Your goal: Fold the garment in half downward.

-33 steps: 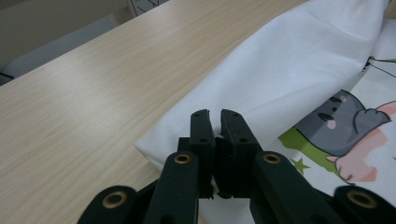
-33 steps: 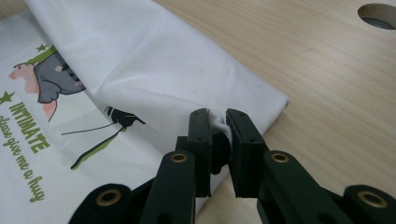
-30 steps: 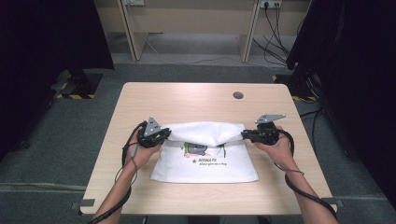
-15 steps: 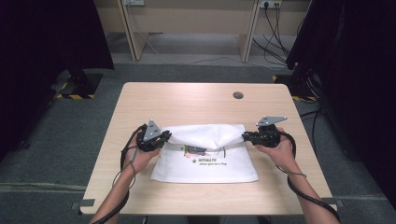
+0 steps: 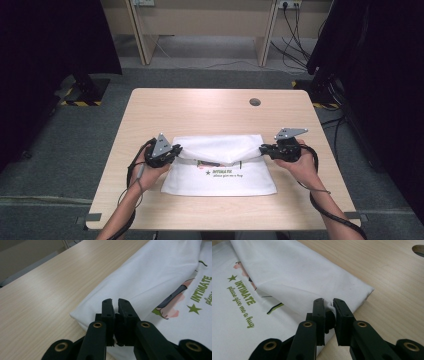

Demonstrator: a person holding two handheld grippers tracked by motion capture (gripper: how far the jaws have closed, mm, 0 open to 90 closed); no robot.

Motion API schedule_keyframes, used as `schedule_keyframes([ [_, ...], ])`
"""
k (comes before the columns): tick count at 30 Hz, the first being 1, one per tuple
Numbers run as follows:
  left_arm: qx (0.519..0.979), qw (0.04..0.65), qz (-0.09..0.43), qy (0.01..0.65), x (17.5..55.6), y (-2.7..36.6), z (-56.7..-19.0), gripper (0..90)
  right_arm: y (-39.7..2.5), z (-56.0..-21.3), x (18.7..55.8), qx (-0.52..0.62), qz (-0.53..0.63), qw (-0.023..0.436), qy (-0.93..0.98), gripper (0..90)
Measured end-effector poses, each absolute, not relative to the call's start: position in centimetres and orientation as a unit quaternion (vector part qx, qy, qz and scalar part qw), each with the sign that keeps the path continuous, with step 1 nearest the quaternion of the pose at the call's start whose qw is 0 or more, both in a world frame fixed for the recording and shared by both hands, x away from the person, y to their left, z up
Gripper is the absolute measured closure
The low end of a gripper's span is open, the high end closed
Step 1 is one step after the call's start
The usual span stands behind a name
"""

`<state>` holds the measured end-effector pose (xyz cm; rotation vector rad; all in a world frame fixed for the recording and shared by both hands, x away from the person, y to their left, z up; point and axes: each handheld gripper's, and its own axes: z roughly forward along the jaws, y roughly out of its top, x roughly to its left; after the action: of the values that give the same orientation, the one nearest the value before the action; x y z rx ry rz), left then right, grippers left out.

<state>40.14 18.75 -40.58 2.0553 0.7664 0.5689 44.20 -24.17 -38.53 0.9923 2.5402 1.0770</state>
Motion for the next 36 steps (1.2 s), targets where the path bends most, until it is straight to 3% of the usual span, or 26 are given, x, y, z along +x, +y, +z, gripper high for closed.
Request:
schedule_keyframes([
  [36, 0.829, 0.424, 0.231, 0.282, 36.9, 18.8, -40.9, 83.3, -24.3, -38.2, 41.3, 0.308, 0.368, 0.108, 0.871, 80.4],
])
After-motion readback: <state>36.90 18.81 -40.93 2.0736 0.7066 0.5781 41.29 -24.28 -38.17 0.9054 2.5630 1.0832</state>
